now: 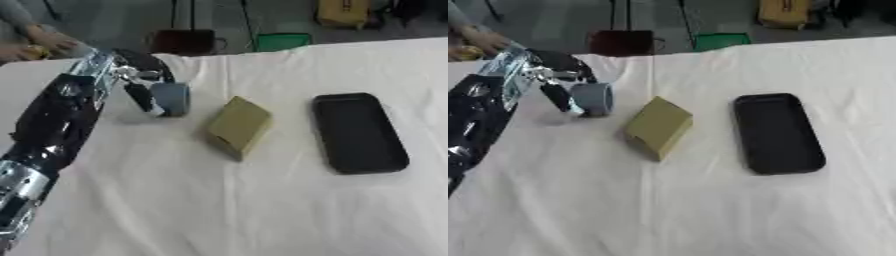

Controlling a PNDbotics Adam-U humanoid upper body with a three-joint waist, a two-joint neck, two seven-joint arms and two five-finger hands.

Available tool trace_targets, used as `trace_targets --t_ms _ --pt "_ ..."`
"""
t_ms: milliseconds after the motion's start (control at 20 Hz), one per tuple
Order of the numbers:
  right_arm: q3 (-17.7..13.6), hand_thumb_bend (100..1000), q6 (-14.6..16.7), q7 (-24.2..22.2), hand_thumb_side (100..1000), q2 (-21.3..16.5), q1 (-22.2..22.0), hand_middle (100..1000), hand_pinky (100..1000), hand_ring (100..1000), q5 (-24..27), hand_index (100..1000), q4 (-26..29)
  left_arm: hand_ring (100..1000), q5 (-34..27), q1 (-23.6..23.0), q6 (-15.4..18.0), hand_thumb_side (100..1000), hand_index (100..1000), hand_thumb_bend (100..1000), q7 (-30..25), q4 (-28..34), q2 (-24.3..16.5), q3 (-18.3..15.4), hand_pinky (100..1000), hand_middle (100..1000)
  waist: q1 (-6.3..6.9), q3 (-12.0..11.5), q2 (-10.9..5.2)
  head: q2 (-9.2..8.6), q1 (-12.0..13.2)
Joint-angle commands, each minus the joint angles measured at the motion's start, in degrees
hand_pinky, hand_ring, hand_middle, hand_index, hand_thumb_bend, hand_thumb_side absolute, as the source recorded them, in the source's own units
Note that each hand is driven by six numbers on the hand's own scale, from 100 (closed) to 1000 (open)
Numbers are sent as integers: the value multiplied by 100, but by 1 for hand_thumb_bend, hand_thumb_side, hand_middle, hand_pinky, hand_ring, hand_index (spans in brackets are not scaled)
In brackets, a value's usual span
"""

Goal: Pick up objects on the table and place them in the box.

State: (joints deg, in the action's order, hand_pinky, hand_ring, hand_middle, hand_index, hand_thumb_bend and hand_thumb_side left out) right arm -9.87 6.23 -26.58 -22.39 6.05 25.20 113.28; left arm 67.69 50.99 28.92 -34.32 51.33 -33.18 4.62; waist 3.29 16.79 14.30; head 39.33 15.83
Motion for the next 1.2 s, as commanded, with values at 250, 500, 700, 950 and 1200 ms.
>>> trace_targets --t_ms 250,500,700,950,1200 --pt "-55 100 28 -17 534 -62 40 766 649 522 -14 825 131 522 -113 -49 205 296 663 137 309 -151 -11 -7 713 529 -51 -13 -76 -18 -18" --pt "-66 100 43 -10 533 -65 25 766 649 522 -6 825 131 465 -794 -30 291 267 604 100 232 7 -1 30 687 472 -67 -12 -85 -13 -32" --pt "-66 100 43 -7 533 -75 23 766 649 522 5 825 131 451 -1541 80 275 254 593 100 -8 551 -63 78 675 460 -64 -18 -103 -2 -41" --pt "-60 100 40 -14 533 -95 25 766 649 522 26 826 131 440 -2629 257 115 246 581 100 -189 1350 -35 224 663 452 -57 -14 -132 -1 -45" --pt "-44 100 36 -25 533 -103 27 766 649 522 57 826 131 444 -3489 545 -94 245 584 100 -378 1691 311 447 659 456 -58 65 -171 -7 -6"
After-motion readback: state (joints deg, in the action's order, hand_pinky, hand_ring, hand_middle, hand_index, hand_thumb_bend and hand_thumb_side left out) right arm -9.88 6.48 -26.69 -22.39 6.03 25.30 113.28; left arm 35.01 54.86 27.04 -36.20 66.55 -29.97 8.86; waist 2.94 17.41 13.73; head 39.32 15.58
